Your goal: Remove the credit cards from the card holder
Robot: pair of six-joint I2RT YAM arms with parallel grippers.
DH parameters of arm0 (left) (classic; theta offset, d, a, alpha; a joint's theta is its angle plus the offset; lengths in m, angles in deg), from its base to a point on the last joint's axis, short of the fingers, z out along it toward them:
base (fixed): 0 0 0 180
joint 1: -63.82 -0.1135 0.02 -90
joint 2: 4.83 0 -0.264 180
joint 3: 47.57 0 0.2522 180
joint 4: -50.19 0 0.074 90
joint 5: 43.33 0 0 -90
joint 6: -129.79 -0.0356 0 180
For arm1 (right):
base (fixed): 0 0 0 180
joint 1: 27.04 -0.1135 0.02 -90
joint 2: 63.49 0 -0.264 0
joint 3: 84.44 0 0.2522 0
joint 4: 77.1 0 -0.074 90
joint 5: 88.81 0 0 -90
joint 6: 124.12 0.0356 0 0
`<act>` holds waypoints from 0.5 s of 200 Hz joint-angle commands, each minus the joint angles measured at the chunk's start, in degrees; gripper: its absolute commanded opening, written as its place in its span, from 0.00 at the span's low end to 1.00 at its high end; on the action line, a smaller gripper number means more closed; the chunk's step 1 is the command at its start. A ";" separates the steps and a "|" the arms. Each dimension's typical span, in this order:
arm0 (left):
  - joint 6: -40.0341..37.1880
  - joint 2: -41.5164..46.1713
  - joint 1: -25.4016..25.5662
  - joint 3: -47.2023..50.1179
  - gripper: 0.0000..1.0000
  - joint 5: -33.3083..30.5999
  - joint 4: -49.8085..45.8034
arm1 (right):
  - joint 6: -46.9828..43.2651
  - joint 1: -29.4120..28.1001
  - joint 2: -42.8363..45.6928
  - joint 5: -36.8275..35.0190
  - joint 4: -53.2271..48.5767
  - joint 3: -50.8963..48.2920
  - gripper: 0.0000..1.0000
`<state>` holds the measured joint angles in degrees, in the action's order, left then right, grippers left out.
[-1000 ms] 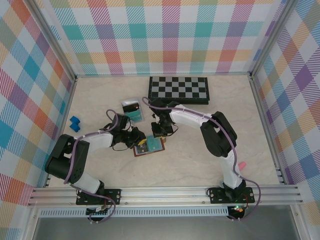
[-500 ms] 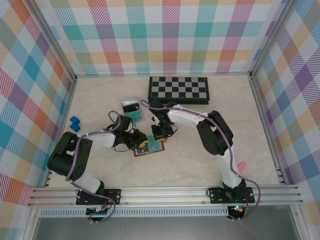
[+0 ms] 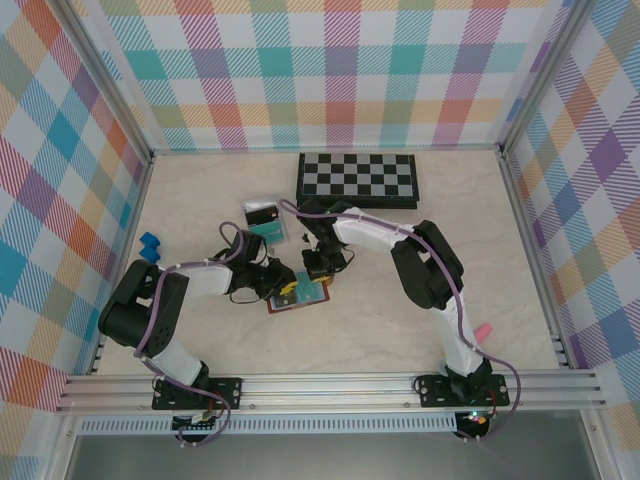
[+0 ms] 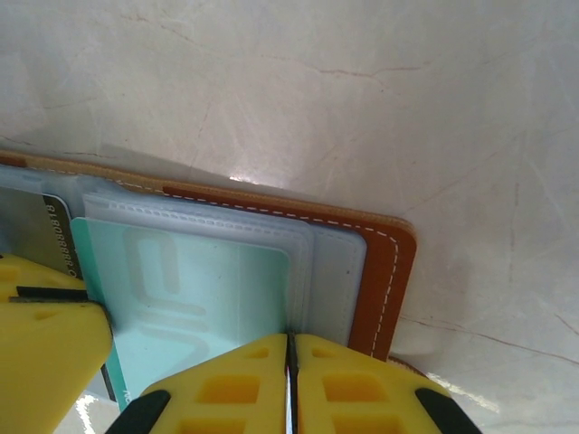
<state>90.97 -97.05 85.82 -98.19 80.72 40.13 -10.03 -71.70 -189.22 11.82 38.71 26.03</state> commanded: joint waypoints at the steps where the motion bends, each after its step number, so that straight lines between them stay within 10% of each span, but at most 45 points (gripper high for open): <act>1: -0.73 -0.59 0.28 1.32 0.13 2.36 4.22 | -1.33 -0.34 -2.29 1.45 -1.78 0.41 0.10; 100: -8.19 4.05 0.16 1.31 0.03 -1.09 -5.02 | -0.04 -0.23 -1.90 0.16 -2.30 0.25 0.08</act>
<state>86.82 -95.94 85.82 -96.73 81.33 40.63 -10.64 -71.64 -189.27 12.19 38.36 26.12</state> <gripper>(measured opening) 0.044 0.086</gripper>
